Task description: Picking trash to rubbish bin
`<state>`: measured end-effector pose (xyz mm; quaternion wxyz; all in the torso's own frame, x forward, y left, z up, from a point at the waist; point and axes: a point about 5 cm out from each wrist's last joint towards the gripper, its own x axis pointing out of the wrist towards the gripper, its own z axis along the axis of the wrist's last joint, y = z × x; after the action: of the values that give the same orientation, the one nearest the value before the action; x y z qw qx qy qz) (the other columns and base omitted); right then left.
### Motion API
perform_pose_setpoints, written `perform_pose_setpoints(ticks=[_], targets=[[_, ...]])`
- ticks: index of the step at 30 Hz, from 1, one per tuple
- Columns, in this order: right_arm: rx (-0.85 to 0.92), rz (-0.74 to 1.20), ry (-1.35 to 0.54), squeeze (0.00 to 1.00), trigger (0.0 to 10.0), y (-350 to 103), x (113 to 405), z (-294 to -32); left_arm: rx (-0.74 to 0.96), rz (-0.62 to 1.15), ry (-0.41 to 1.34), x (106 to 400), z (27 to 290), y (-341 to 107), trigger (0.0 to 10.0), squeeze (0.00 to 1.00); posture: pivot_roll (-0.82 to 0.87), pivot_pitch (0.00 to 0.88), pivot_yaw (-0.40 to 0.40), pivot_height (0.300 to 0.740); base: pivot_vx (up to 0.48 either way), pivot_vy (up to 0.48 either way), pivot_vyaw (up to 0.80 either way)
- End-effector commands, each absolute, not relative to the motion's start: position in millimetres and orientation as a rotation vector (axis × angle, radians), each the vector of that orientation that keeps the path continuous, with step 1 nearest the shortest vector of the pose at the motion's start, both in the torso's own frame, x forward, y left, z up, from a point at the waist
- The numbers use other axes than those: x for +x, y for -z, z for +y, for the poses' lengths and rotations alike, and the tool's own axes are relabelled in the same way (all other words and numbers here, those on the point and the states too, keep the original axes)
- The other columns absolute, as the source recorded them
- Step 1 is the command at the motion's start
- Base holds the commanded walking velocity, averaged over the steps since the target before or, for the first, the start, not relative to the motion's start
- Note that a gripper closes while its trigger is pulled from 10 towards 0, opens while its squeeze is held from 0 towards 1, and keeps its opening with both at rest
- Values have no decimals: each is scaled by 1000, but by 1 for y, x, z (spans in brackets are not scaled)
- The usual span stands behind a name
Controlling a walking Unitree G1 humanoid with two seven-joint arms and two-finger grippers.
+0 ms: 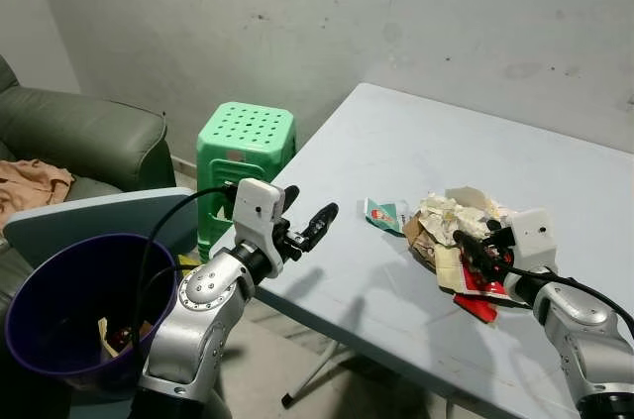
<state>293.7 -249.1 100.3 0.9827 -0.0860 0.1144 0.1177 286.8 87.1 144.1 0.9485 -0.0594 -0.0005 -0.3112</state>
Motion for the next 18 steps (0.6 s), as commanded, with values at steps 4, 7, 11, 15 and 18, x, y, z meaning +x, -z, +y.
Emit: perform_pose_setpoints(ticks=[4,7,11,15,18], targets=[[-171,235,-232,0,0,-102,293,-256,-125,-15,635,286,86,-148,10000,0,-79,22,-95,740,0,0,0],[-192,251,-244,0,0,-101,292,-257,-125,-17,637,286,86,-149,10000,0,-79,25,-96,740,0,0,0],[-205,280,-252,0,0,-96,290,-258,-123,-18,636,286,86,-149,10000,0,-77,26,-97,740,0,0,0],[-204,298,-265,0,0,-93,289,-257,-121,-19,636,286,87,-149,10000,0,-74,24,-97,740,0,0,0],[-204,297,-280,0,0,-93,288,-255,-120,-20,636,285,87,-150,10000,0,-74,24,-97,740,0,0,0]])
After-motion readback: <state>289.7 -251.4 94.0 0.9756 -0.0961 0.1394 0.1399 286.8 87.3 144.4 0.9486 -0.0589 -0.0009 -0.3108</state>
